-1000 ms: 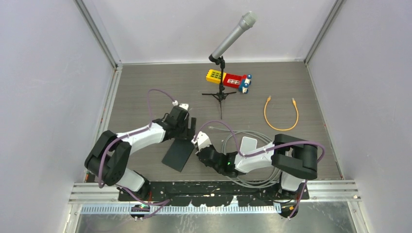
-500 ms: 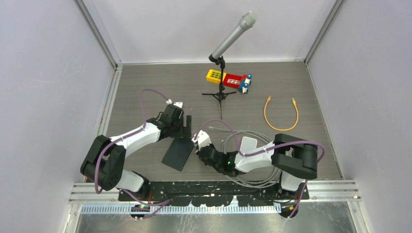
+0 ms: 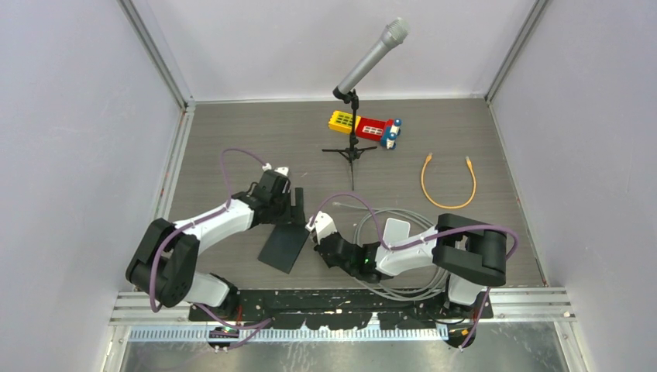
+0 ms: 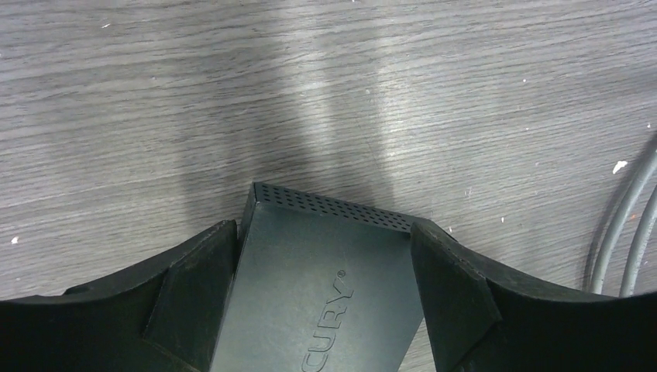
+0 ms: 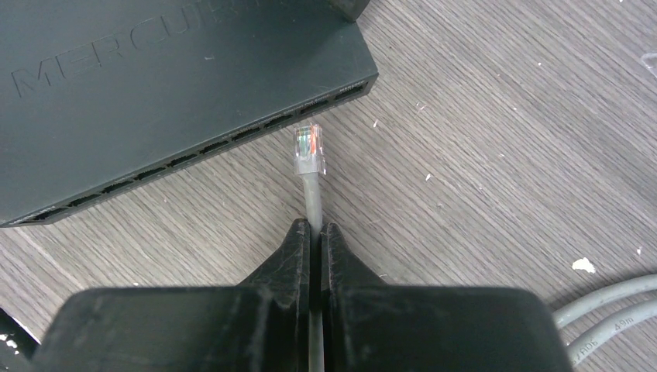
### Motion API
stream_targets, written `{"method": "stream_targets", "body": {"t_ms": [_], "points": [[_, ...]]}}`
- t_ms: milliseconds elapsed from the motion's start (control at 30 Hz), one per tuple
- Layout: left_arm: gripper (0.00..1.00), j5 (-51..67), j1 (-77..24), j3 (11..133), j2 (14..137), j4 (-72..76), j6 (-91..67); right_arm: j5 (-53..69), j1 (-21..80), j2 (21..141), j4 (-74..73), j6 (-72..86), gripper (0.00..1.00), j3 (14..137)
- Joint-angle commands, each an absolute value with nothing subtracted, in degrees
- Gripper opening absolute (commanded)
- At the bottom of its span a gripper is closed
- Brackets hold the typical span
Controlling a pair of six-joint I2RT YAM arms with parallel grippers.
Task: Insert the plug into the switch port
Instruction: Insert the connector into the switch port.
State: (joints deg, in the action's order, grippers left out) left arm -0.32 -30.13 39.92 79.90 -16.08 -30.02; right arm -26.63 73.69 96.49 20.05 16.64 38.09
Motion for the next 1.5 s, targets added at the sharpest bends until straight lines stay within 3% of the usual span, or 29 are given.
{"method": "stream_targets", "body": {"t_ms": [0, 300, 700, 1100, 1467], "points": [[0.82, 3.6, -30.1, 39.4, 81.8, -11.9, -30.8, -26.4, 73.6, 95.2, 23.4, 17.7, 0.0, 37.9], [0.82, 5.7, -30.0, 40.9, 86.3, -9.5, -30.4, -30.9, 73.6, 92.3, 20.8, 18.7, 0.0, 36.5], [0.71, 10.6, -32.3, 41.6, 91.1, -6.6, -29.0, -30.4, 73.6, 87.2, 18.9, 19.4, 0.01, 32.5], [0.8, -3.3, -32.6, 41.6, 83.4, -16.2, -29.4, -27.6, 73.7, 86.0, 17.8, 20.0, 0.0, 31.4], [0.7, 5.5, -33.9, 40.0, 85.2, -12.4, -28.2, -26.4, 73.6, 88.6, 21.3, 20.1, 0.0, 31.3]]}}
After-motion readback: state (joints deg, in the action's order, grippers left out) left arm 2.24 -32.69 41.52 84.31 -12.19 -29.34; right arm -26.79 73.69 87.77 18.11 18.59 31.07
